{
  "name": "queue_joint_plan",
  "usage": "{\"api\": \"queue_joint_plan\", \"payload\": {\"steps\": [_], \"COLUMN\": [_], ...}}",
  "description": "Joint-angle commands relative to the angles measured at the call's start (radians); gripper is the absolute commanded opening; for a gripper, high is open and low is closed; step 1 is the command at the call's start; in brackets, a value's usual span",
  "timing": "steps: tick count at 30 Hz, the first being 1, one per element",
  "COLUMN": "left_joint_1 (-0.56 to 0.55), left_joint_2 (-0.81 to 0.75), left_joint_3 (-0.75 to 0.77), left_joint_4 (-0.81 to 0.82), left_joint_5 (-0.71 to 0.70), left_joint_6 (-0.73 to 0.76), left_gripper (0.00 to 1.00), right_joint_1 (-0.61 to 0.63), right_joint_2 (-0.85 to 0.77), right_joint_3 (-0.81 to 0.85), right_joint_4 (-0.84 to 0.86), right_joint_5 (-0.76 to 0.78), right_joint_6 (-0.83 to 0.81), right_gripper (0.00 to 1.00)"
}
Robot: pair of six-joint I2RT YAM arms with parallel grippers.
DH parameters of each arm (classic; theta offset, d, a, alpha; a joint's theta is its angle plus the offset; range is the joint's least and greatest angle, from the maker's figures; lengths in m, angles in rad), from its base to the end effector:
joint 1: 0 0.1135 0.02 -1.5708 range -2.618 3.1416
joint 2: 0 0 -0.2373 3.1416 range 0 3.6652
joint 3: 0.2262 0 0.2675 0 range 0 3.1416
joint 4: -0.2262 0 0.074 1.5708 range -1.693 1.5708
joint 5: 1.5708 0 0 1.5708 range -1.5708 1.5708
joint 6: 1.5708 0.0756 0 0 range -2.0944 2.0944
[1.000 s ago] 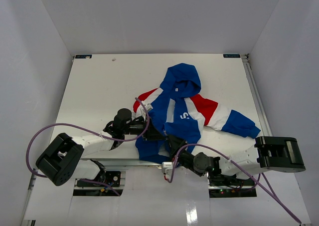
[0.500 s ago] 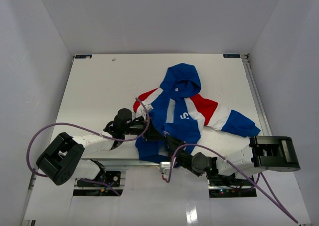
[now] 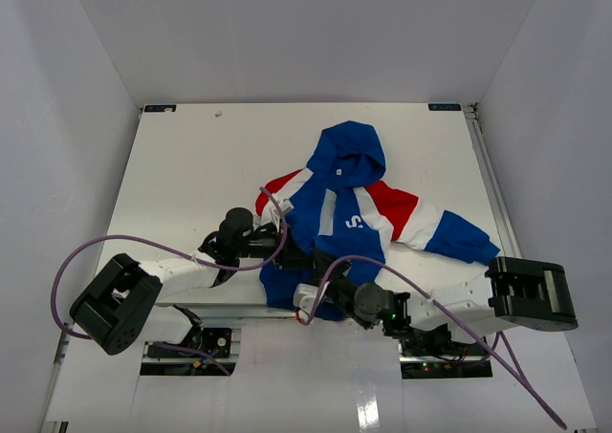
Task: Zip up the jacket
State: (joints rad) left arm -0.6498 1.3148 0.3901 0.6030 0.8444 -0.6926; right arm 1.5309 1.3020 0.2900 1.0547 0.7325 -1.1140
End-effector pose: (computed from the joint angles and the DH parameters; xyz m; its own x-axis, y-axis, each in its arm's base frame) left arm 0.1908 -0.2160 0.1318 -0.8109 0.0835 -0.5792 0.5831 0.1989 -0.7877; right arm 0.0615 0.2739 0.1586 0.6436 -0.6069 -0.4663 -0.3144 0.3458 -0.8841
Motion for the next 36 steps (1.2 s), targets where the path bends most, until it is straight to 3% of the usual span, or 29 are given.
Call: {"api": "queue_joint_plan", "payload": {"steps": [1, 6, 11, 19, 25, 26, 28, 30, 34, 36], "left_joint_1": [0.001, 0.002, 0.001, 0.001, 0.001, 0.001, 0.001, 0.001, 0.003, 0.005], "left_joint_2": [-0.023, -0.031, -0.063, -0.198, -0.261, -0.265, -0.294, -0.340, -0.484, -0.526], "left_joint_3": [0.019, 0.009, 0.000, 0.000, 0.025, 0.039, 0.067, 0.061, 0.050, 0.047], "left_joint_4": [-0.022, -0.044, -0.086, -0.191, -0.328, -0.406, -0.475, -0.505, -0.549, -0.569], "left_joint_5": [-0.008, -0.040, -0.067, -0.135, -0.216, -0.246, -0.323, -0.398, -0.439, -0.440], "left_joint_6": [0.023, 0.025, 0.019, 0.033, 0.056, 0.073, 0.095, 0.096, 0.050, 0.002], "left_gripper": [0.00, 0.00, 0.00, 0.00, 0.01, 0.05, 0.32, 0.49, 0.70, 0.74], "right_joint_1": [-0.127, -0.319, -0.510, -0.635, -0.657, -0.650, -0.630, -0.593, -0.532, -0.497], "right_joint_2": [-0.093, -0.151, -0.125, -0.039, -0.010, -0.028, -0.054, -0.083, -0.125, -0.143], "right_joint_3": [0.141, 0.210, 0.288, 0.345, 0.326, 0.306, 0.278, 0.253, 0.210, 0.182], "right_joint_4": [-0.223, -0.453, -0.631, -0.714, -0.697, -0.675, -0.652, -0.646, -0.643, -0.624], "right_joint_5": [-0.044, -0.267, -0.485, -0.679, -0.772, -0.798, -0.795, -0.765, -0.658, -0.626], "right_joint_6": [0.376, 0.678, 0.826, 0.933, 0.988, 1.012, 1.051, 1.082, 1.186, 1.238], "right_gripper": [0.08, 0.08, 0.08, 0.08, 0.08, 0.08, 0.08, 0.08, 0.08, 0.08]}}
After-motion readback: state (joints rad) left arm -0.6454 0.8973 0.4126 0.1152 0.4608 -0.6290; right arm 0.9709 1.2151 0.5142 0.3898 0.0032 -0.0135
